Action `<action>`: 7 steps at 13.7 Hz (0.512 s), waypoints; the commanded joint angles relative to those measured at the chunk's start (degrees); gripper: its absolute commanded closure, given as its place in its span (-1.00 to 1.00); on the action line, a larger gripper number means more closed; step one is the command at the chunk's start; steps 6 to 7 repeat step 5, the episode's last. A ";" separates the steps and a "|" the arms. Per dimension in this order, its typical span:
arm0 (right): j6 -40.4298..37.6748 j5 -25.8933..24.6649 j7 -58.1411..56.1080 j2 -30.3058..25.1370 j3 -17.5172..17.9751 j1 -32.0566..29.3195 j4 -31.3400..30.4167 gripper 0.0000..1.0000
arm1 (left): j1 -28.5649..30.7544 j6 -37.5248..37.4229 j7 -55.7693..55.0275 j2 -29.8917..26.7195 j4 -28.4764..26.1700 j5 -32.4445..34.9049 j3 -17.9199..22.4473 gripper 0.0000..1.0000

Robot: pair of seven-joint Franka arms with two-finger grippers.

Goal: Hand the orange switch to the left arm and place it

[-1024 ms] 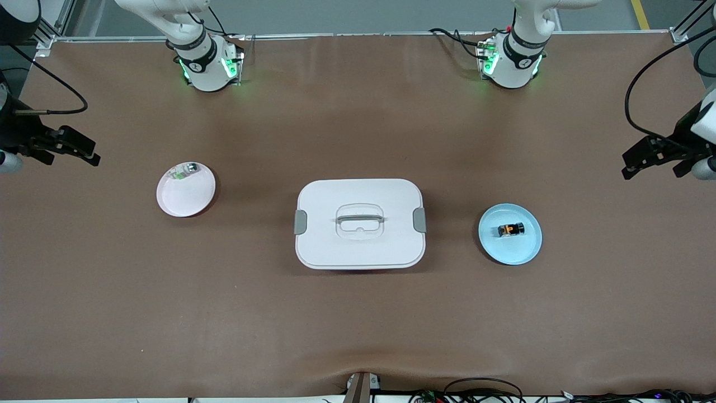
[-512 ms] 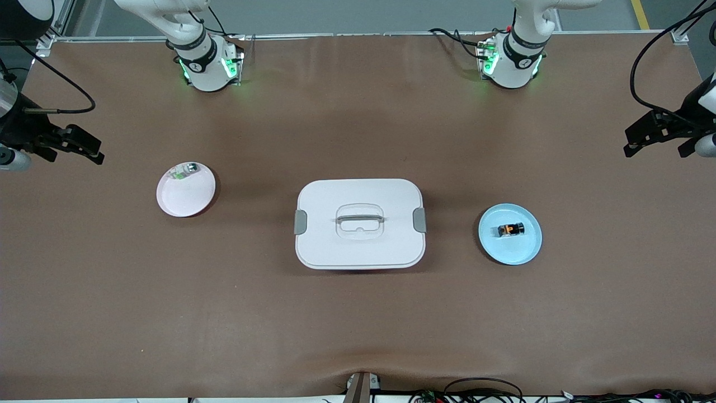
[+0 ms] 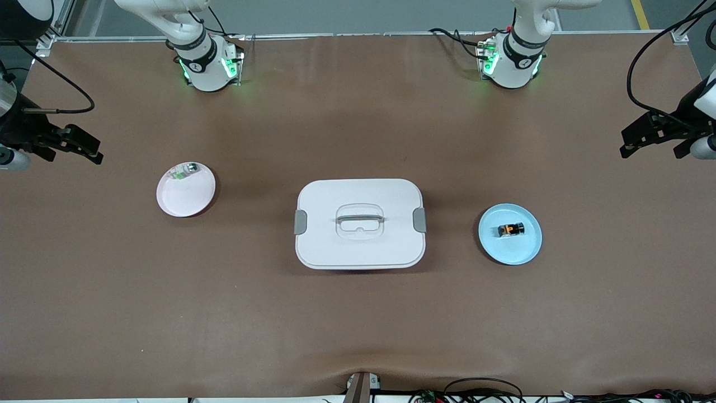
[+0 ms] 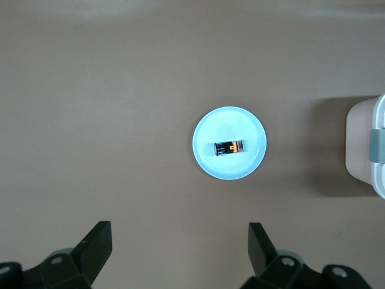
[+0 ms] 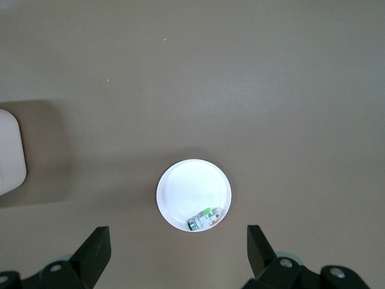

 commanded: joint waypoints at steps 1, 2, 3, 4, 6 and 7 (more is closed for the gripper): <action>-0.08 -0.96 0.33 -1.53 -0.19 -0.11 -1.28 -1.00 | 0.11 -1.30 -0.09 -0.02 0.86 -0.89 -0.83 -1.00; -0.17 -0.96 0.33 -1.53 -0.19 -0.11 -1.28 -1.00 | 0.11 -1.30 -0.09 -0.02 0.86 -0.89 -0.75 -1.00; -0.34 -0.96 0.33 -1.53 -0.28 -0.11 -1.19 -1.00 | 0.11 -1.30 -0.09 -0.02 0.86 -0.89 -0.74 -1.00; -0.43 -0.96 0.33 -1.53 -0.28 -0.11 -1.19 -1.00 | 0.11 -1.22 -0.09 -0.02 0.86 -0.89 -0.74 -1.00; -0.60 -0.96 0.33 -1.62 -0.36 -0.11 -1.10 -1.00 | 0.11 -1.30 -0.09 -0.02 0.86 -0.89 -0.74 -1.00; -0.60 -0.96 0.33 -1.62 -0.36 -0.11 -1.10 -1.00 | 0.11 -1.30 -0.09 -0.02 0.86 -0.89 -0.74 -1.00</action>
